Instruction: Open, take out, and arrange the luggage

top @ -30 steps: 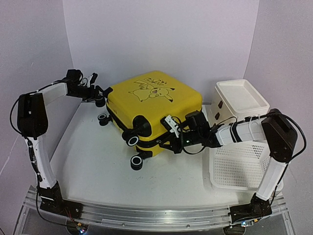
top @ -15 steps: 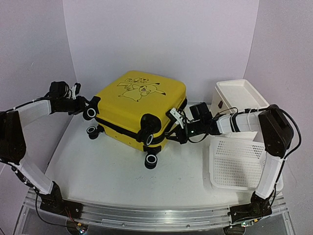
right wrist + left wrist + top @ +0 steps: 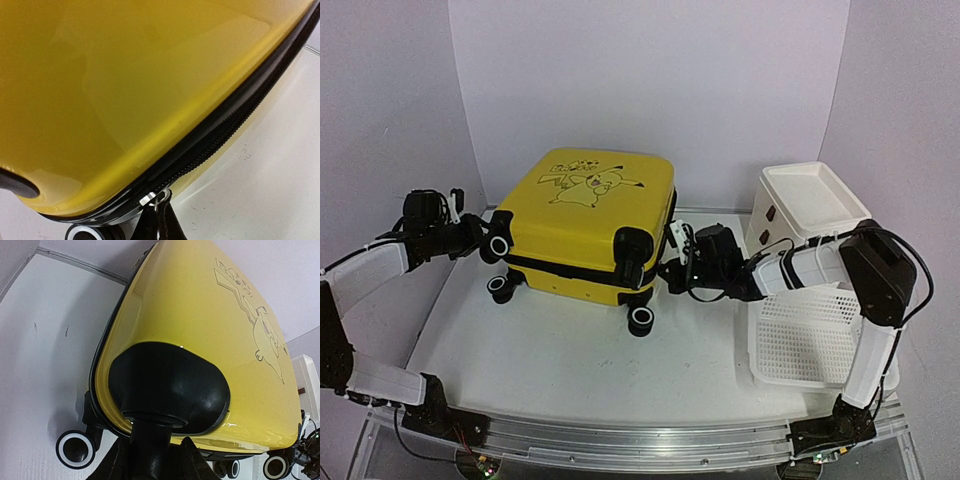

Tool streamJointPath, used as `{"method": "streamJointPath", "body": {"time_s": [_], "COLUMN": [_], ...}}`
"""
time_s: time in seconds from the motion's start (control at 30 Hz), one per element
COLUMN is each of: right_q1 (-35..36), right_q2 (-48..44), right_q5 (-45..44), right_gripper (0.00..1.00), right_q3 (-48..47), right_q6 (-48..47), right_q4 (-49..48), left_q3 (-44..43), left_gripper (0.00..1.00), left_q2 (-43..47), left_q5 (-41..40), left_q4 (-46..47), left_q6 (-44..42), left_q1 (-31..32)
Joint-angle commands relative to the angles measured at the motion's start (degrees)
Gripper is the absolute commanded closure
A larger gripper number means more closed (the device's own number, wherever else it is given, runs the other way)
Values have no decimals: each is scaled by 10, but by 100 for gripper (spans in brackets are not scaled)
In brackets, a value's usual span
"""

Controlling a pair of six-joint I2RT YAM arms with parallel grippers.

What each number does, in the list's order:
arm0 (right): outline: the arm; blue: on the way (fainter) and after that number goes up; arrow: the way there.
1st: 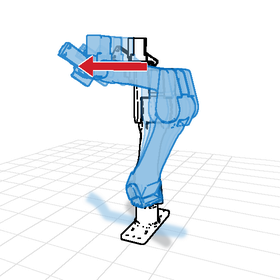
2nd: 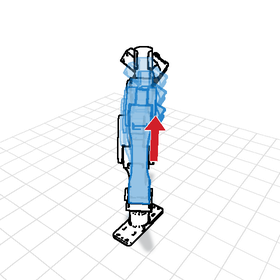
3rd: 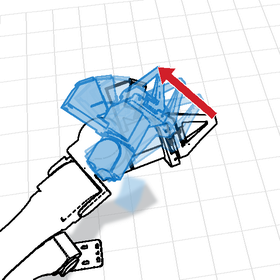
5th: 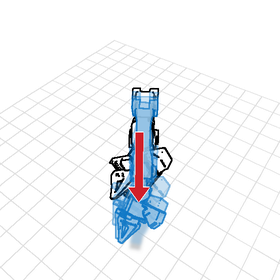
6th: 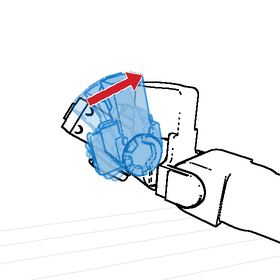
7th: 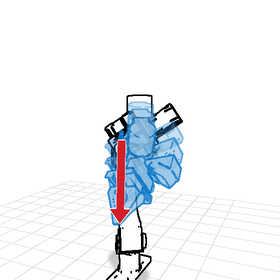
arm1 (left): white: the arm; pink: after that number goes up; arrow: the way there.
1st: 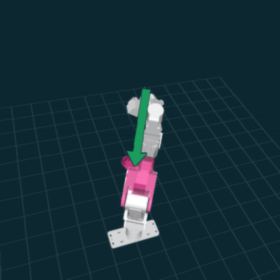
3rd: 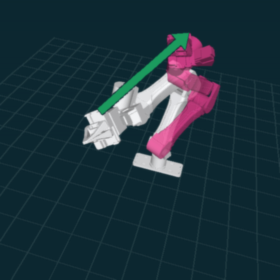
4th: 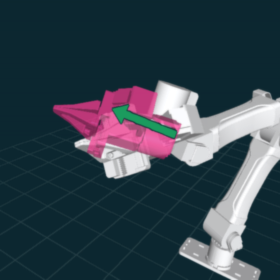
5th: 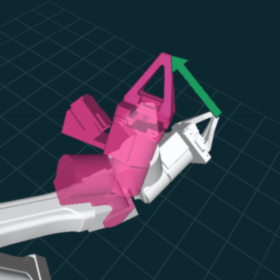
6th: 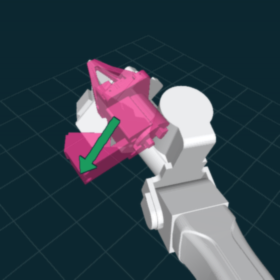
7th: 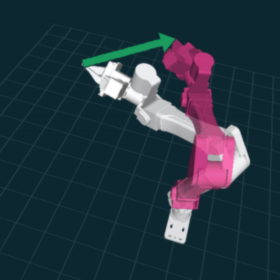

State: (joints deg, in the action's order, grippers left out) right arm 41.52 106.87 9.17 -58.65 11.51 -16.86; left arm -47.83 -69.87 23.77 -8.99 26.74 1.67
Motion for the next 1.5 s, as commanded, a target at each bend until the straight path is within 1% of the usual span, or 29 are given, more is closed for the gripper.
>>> {"method": "streamJointPath", "body": {"time_s": [0.0,0.1,0.17,0.23,0.37,0.43,0.47,0.53,0.63,0.73,0.83,0.87,0.93,0.97,1.0,1.03,1.07,1.13,1.17,1.2,1.23,1.27,1.3,1.33,1.4,1.43,1.47], "right_q1": [94,102,103,108,111,118,122,124,134,167,192,199,202,202,202,202,202,202,201,202,202,201,200,199,195,194,193], "right_q2": [-12,-45,-59,-66,-64,-67,-68,-61,-32,1,38,47,54,50,40,27,6,-58,-88,-116,-143,-171,-195,-216,-240,-247,-252], "right_q5": [58,47,58,82,117,106,98,87,76,14,-47,-60,-67,-81,-112,-143,-167,-180,-177,-174,-167,-166,-178,-188,-183,-185,-185], "right_gripper": [100,100,100,100,100,100,100,100,100,100,100,98,90,84,71,56,45,30,24,19,14,10,5,3,2,2,2], "right_q3": [32,58,69,73,68,69,75,91,99,97,98,93,86,93,107,126,143,171,178,182,179,170,154,133,81,57,36], "right_q6": [36,28,12,-38,-135,-176,-191,-197,-183,-195,-183,-177,-154,-146,-132,-123,-120,-119,-119,-100,-90,-72,-27,15,75,115,154], "right_q4": [-144,-146,-135,-105,-54,-37,-44,-89,-190,-299,-415,-434,-437,-434,-429,-419,-394,-290,-225,-154,-60,13,89,163,295,340,374], "left_q3": [1,-7,-12,-21,-69,-88,-92,-96,-95,-88,-85,-83,-82,-82,-81,-80,-79,-77,-78,-78,-79,-81,-85,-91,-106,-117,-133], "left_gripper": [71,71,71,71,70,70,70,70,71,71,71,71,71,71,71,71,71,71,71,69,67,63,59,53,35,27,21], "left_q2": [-15,-15,-14,-11,-12,-8,-6,-2,2,10,19,22,24,23,23,23,22,23,22,21,19,17,15,15,20,22,25], "left_q5": [104,106,104,98,91,85,87,99,96,94,91,88,86,85,85,84,81,78,76,77,78,81,84,83,77,68,60], "left_q4": [-36,-36,-38,-49,-107,-130,-134,-134,-134,-134,-134,-133,-133,-132,-131,-131,-132,-132,-133,-133,-135,-139,-148,-159,-185,-204,-229], "left_q6": [15,10,5,-5,-52,-62,-61,-54,-45,-38,-35,-35,-35,-35,-37,-39,-41,-48,-52,-55,-58,-62,-67,-72,-88,-98,-111], "left_q1": [45,45,45,46,46,46,46,46,46,46,46,46,46,46,46,46,46,46,46,46,46,46,46,46,46,46,46]}}
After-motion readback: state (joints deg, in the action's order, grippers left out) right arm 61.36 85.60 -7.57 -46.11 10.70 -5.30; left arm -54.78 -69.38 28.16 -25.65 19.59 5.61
